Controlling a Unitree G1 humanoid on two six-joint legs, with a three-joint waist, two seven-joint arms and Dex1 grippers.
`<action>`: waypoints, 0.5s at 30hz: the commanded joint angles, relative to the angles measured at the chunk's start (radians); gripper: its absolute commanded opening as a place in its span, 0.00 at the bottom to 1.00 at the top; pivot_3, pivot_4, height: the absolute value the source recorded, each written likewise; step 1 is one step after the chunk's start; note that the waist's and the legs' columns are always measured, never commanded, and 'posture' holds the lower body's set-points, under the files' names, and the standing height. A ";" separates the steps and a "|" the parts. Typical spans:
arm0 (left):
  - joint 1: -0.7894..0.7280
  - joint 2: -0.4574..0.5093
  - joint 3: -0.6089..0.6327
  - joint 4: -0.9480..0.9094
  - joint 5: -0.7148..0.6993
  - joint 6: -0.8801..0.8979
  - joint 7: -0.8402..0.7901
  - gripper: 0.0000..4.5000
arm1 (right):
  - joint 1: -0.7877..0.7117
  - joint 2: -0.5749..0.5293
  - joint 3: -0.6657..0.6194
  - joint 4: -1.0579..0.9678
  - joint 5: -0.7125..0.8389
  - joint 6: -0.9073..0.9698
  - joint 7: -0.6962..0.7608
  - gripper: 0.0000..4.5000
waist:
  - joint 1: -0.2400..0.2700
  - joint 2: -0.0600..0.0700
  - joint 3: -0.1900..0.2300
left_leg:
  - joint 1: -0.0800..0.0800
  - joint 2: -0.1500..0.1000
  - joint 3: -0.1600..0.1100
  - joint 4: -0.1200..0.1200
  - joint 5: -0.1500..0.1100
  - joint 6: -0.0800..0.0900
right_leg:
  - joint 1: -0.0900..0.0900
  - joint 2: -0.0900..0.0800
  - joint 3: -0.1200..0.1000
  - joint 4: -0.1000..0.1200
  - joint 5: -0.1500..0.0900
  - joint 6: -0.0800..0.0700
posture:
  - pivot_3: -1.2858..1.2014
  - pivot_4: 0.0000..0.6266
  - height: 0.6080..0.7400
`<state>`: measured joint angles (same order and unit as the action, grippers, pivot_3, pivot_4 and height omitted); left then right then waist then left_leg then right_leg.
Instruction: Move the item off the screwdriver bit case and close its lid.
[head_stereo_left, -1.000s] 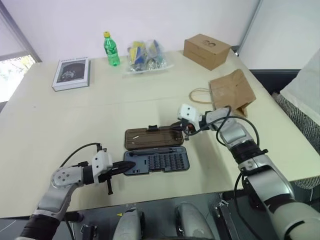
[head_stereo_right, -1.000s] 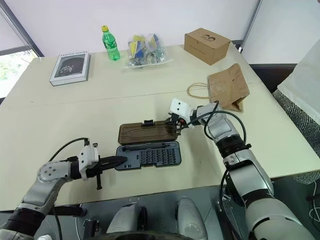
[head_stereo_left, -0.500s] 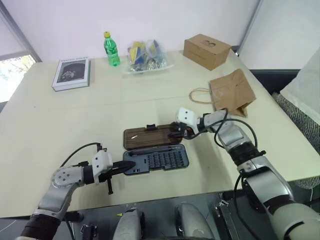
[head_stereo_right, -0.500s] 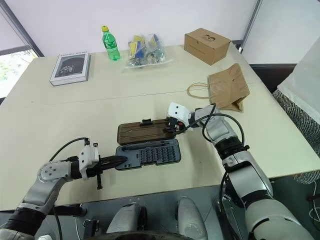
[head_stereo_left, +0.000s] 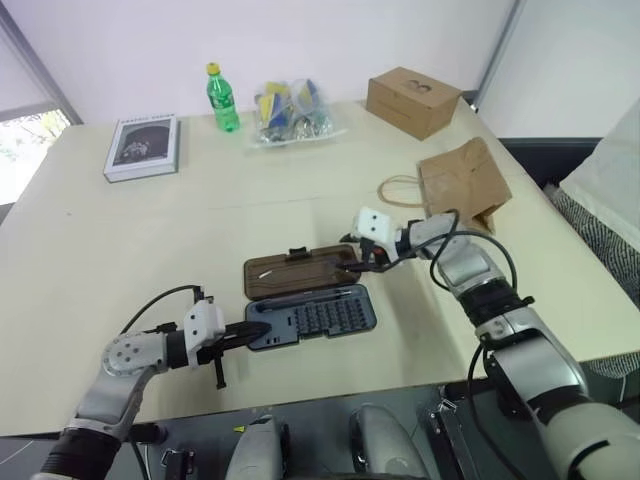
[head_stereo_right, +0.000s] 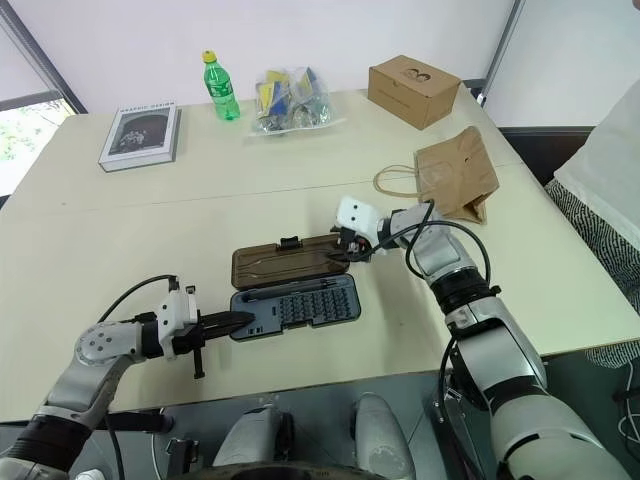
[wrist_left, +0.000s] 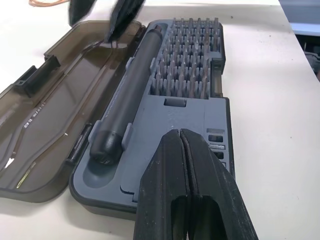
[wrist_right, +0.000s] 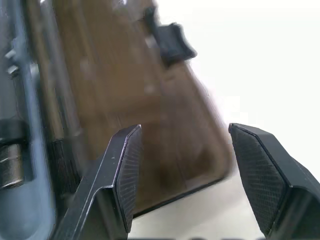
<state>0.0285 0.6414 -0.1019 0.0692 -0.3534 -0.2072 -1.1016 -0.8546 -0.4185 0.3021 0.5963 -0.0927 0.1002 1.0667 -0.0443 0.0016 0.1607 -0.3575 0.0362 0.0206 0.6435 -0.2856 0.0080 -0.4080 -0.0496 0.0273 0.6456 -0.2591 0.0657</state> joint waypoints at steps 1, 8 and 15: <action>0.055 0.011 -0.045 0.084 0.086 0.044 0.002 0.00 | -0.046 0.011 -0.028 0.011 0.016 -0.015 -0.011 0.64 | 0.000 0.000 0.000 | 0.000 0.000 0.000 0.000 0.000 0.000 | 0.000 0.000 0.000 0.000 0.000 0.000 | 0.52 0.24 1.00; 0.051 0.010 -0.043 0.087 0.086 0.044 0.004 0.00 | -0.074 0.036 -0.026 0.090 0.008 -0.033 -0.030 0.64 | 0.000 0.000 0.000 | 0.000 0.000 0.000 -0.002 0.000 0.000 | -0.001 -0.001 0.000 -0.001 0.000 -0.001 | 0.52 0.24 1.00; 0.043 0.008 -0.041 0.086 0.085 0.050 0.009 0.00 | -0.115 0.074 -0.023 0.275 -0.014 -0.086 -0.063 0.64 | 0.000 0.000 0.000 | 0.000 0.000 0.000 -0.006 0.000 0.000 | -0.001 -0.001 0.001 -0.002 -0.001 -0.001 | 0.52 0.24 1.00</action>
<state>0.0289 0.6410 -0.1001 0.0681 -0.3535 -0.2080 -1.1013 -0.9293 -0.3558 0.2937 0.8501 -0.1015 0.0406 1.0175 -0.0446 0.0016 0.1607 -0.3572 0.0362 0.0210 0.6375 -0.2855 0.0079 -0.4092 -0.0511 0.0283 0.6430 -0.2597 0.0646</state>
